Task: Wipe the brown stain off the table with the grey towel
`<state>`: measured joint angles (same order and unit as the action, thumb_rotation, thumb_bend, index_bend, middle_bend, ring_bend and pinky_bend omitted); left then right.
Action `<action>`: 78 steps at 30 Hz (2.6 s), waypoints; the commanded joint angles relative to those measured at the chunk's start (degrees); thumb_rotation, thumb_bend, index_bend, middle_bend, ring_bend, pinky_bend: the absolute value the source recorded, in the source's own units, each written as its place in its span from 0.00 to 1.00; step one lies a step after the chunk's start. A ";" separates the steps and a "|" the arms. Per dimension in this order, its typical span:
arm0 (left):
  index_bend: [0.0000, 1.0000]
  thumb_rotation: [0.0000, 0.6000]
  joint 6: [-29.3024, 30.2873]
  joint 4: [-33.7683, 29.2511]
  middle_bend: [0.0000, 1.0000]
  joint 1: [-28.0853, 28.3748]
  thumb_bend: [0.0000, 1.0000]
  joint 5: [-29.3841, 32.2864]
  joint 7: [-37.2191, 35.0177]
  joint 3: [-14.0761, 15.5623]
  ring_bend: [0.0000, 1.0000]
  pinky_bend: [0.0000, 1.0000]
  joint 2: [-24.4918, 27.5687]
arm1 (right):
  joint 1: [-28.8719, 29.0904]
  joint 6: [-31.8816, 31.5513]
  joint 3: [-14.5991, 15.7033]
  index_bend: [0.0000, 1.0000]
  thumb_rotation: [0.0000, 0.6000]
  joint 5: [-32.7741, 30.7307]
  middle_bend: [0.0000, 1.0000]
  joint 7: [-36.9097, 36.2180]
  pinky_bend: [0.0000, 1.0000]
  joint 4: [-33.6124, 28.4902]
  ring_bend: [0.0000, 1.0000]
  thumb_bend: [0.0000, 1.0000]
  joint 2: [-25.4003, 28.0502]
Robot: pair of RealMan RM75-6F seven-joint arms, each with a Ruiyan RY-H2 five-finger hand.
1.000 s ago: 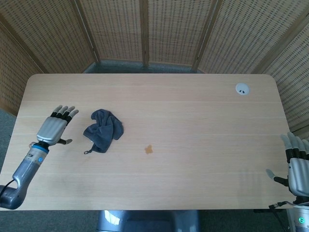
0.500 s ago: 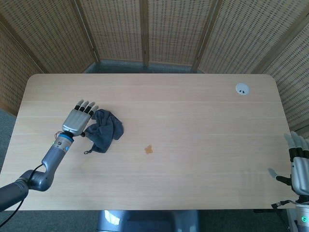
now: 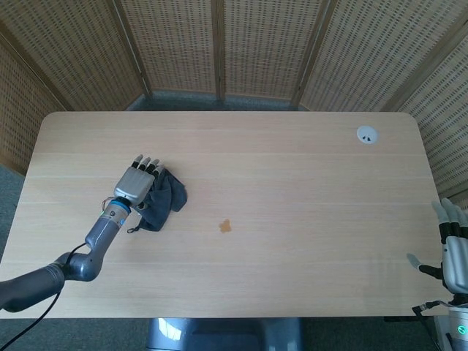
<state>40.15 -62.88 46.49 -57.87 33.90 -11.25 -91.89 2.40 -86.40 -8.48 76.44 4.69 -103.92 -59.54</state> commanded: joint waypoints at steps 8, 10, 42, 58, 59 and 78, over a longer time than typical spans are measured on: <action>0.09 1.00 0.59 4.71 0.00 1.42 0.09 -1.09 -0.10 2.58 0.00 0.11 -3.91 | -0.05 0.76 0.11 0.00 1.00 0.54 0.00 -3.55 0.00 -0.10 0.00 0.00 1.07; 0.10 1.00 0.35 5.93 0.00 1.58 0.10 -0.96 -0.35 2.85 0.00 0.15 -4.63 | -0.08 0.87 0.09 0.00 1.00 0.52 0.00 -4.24 0.00 -0.11 0.00 0.00 1.21; 0.75 1.00 16.47 7.76 0.72 -1.23 0.22 -19.12 -13.22 8.08 0.71 0.92 -4.55 | -0.16 1.74 1.63 0.00 1.00 4.86 0.00 -13.46 0.00 -0.13 0.00 0.00 3.73; 0.74 1.00 44.31 24.34 0.74 -2.00 0.24 -44.89 -40.77 16.58 0.71 0.94 -6.43 | 0.08 2.16 1.69 0.00 1.00 4.11 0.00 -12.36 0.00 -0.48 0.00 0.00 3.56; 0.74 1.00 45.70 25.66 0.74 -2.01 0.24 -45.62 -41.67 16.80 0.71 0.94 -7.03 | 0.07 2.13 1.70 0.00 1.00 4.10 0.00 -12.35 0.00 -0.51 0.00 0.00 3.56; 0.73 1.00 60.06 38.58 0.73 1.66 0.24 -53.38 -45.45 19.55 0.71 0.93 -14.88 | 0.30 2.52 1.48 0.00 1.00 3.22 0.00 -12.36 0.00 -0.44 0.00 0.00 3.55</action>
<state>100.11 -24.39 48.04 -111.13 -11.56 8.20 -106.69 2.68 -83.90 -7.00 79.67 -7.66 -104.37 -55.98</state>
